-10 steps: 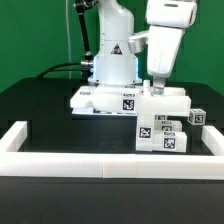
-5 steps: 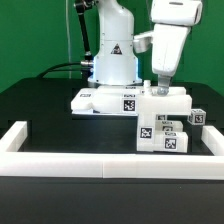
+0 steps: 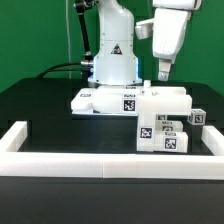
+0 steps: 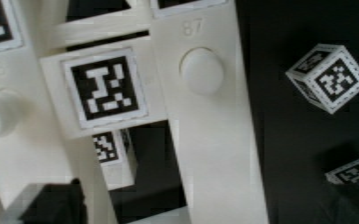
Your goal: Assemble chair
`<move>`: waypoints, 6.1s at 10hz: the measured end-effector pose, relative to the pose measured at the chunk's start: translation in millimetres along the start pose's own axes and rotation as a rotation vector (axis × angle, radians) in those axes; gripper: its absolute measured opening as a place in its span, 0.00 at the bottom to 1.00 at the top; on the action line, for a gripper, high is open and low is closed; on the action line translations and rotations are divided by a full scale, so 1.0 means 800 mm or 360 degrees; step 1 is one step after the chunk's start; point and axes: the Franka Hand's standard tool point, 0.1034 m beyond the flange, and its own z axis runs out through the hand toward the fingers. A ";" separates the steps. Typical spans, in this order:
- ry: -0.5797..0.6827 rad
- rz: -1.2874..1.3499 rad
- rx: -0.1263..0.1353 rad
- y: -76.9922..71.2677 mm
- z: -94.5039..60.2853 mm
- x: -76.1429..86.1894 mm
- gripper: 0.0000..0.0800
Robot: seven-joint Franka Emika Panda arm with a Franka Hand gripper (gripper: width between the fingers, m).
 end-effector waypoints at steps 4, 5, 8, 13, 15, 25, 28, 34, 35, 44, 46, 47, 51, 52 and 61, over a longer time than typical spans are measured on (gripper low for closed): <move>0.0013 0.0367 0.0015 -0.002 -0.001 -0.003 0.81; 0.0020 0.0652 0.0026 -0.007 -0.004 -0.002 0.81; 0.0017 0.1204 0.0064 -0.023 -0.008 0.009 0.81; 0.0034 0.1894 0.0130 -0.038 -0.007 0.019 0.81; 0.0058 0.1917 0.0154 -0.066 -0.001 0.038 0.81; 0.0181 0.1949 0.0135 -0.127 0.033 0.079 0.81; 0.0181 0.1926 0.0147 -0.144 0.063 0.090 0.81; 0.0134 0.1898 0.0185 -0.163 0.107 0.101 0.81; 0.0117 0.1897 0.0194 -0.166 0.114 0.100 0.81; 0.0084 0.1895 0.0218 -0.167 0.133 0.104 0.43; 0.0085 0.1895 0.0217 -0.167 0.133 0.104 0.36; 0.0085 0.1895 0.0217 -0.167 0.133 0.104 0.36; 0.0071 0.1885 0.0218 -0.163 0.121 0.100 0.36; 0.0077 0.1876 0.0210 -0.159 0.109 0.097 0.36; 0.0118 0.1724 0.0154 -0.096 -0.005 0.028 0.36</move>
Offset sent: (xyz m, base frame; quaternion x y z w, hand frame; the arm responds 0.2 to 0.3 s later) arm -0.0111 -0.0178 0.0068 -0.0002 0.0204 0.3029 0.9528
